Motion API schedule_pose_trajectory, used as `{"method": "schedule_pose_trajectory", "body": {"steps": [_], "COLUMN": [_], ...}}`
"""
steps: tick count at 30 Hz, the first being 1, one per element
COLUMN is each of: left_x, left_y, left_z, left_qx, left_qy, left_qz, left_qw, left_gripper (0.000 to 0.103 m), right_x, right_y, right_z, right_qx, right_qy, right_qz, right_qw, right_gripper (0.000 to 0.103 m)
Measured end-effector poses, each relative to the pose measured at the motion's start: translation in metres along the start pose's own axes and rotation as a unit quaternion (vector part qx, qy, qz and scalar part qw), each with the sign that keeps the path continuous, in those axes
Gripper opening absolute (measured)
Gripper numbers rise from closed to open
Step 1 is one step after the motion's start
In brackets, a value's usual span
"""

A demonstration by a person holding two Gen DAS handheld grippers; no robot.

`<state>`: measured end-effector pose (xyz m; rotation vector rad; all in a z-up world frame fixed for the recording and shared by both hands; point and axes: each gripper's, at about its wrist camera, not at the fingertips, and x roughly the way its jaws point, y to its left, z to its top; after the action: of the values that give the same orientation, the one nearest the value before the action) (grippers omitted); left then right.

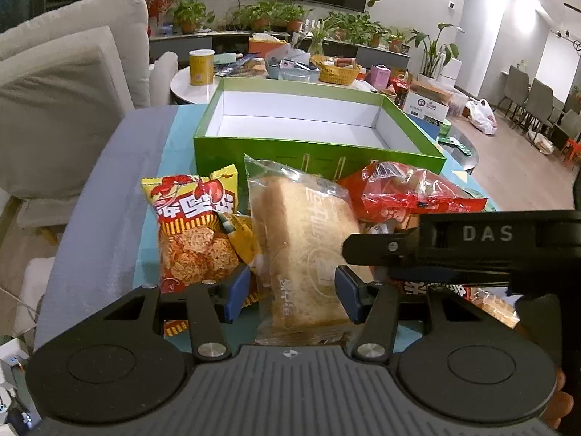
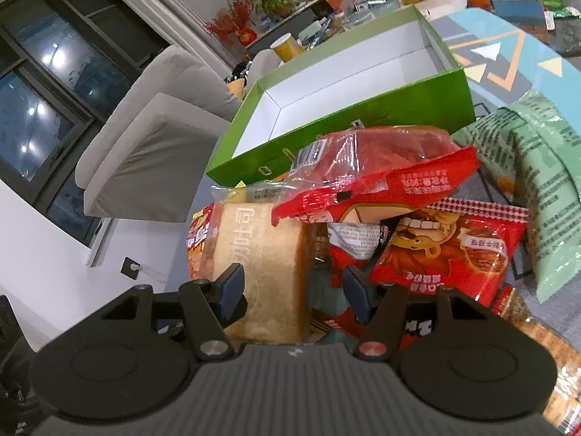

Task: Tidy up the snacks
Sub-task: 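Grasp the wrapped bread loaf with the right gripper and lift it, then carry the bread loaf into the green box and open the right gripper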

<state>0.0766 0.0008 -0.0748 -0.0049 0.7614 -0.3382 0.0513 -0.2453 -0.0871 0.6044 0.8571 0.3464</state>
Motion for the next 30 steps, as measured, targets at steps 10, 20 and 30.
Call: {"method": "schedule_pose_trajectory", "body": {"steps": [10, 20, 30], "left_x": [0.005, -0.026, -0.05], "left_y": [0.0, -0.011, -0.016], "left_z": [-0.002, 0.006, 0.04], "left_qx": [0.017, 0.045, 0.061], "left_qy": [-0.001, -0.051, -0.112], "left_qz": [-0.012, -0.025, -0.024], "left_qw": [0.9998, 0.9974, 0.9915], "left_gripper": [0.046, 0.042, 0.042], "right_x": [0.012, -0.011, -0.039], "right_y": [-0.001, 0.026, 0.053], "right_z": [0.002, 0.008, 0.029], "right_qx": [0.014, -0.024, -0.066], "right_qy": [0.029, -0.004, -0.06], "right_qz": [0.034, 0.029, 0.036], "right_qw": [0.999, 0.999, 0.995], "right_gripper": [0.057, 0.055, 0.055]}}
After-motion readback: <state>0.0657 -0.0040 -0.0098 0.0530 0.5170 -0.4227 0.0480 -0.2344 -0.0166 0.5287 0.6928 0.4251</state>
